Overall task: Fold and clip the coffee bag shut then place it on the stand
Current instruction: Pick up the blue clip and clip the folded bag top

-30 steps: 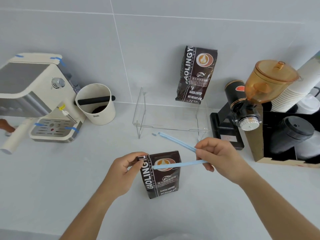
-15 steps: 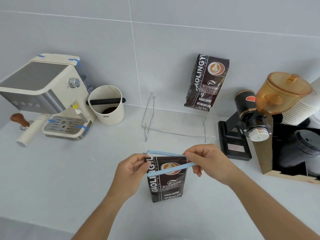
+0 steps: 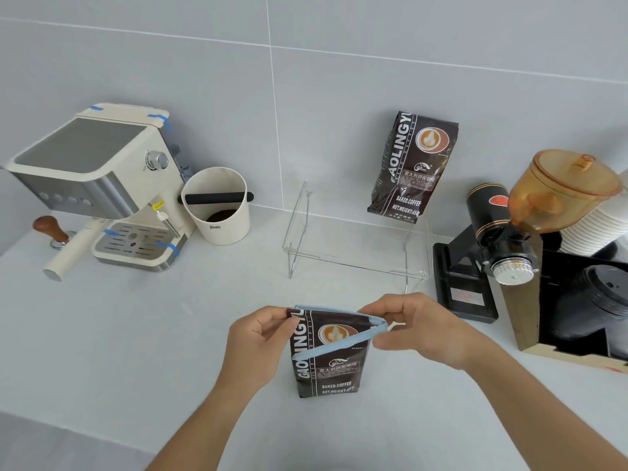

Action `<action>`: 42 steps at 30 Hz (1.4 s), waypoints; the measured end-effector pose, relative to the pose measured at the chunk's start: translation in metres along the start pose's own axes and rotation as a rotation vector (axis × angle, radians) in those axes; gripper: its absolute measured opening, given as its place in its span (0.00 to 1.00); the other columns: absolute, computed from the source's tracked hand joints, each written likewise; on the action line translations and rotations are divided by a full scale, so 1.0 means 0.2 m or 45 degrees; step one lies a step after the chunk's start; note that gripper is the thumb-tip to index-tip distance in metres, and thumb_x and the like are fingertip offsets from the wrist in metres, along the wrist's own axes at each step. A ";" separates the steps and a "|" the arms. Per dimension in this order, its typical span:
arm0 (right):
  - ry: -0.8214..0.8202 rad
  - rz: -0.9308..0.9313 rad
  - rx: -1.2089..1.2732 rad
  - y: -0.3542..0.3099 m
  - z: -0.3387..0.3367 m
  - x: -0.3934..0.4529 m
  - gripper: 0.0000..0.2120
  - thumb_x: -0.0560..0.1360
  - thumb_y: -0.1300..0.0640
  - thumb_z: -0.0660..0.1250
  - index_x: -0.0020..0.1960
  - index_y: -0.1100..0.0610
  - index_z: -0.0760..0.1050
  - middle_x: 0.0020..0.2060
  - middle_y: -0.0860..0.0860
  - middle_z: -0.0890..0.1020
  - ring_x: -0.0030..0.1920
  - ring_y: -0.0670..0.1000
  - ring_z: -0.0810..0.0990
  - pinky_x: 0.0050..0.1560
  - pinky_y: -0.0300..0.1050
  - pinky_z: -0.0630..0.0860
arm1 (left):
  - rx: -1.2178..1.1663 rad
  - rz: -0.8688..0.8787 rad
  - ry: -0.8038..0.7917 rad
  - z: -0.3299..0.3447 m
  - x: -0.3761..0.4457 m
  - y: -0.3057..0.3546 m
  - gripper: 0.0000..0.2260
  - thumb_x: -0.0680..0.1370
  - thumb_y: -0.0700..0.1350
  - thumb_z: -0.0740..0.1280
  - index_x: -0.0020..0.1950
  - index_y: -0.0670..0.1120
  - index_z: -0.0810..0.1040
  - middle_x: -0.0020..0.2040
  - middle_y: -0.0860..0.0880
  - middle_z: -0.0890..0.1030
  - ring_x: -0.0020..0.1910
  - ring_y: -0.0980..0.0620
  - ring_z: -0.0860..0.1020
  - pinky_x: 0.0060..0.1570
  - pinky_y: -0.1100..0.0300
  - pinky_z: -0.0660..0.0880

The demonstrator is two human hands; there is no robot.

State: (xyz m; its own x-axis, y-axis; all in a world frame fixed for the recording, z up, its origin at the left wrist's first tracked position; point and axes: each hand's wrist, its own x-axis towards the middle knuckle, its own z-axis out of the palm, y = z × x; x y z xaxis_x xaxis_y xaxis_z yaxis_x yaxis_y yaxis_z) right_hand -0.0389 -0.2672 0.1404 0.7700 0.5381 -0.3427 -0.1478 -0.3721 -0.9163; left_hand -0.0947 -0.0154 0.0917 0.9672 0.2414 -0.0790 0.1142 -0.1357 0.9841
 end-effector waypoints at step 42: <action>0.429 -0.302 -0.067 0.13 0.20 -0.03 0.15 0.73 0.64 0.71 0.48 0.43 0.84 0.46 0.44 0.84 0.48 0.47 0.82 0.49 0.33 0.75 | 0.708 0.259 -0.467 -0.21 0.11 0.12 0.12 0.71 0.48 0.74 0.55 0.54 0.83 0.47 0.59 0.83 0.51 0.64 0.78 0.47 0.78 0.68</action>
State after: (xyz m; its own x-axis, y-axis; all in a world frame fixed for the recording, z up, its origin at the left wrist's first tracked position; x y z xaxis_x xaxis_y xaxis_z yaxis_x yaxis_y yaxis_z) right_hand -0.0715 -0.2501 0.1097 0.9402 0.3396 -0.0283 0.0837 -0.3105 -0.9469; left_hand -0.0791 0.0272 0.1210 0.9847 -0.1677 -0.0462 -0.0730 -0.6396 0.7652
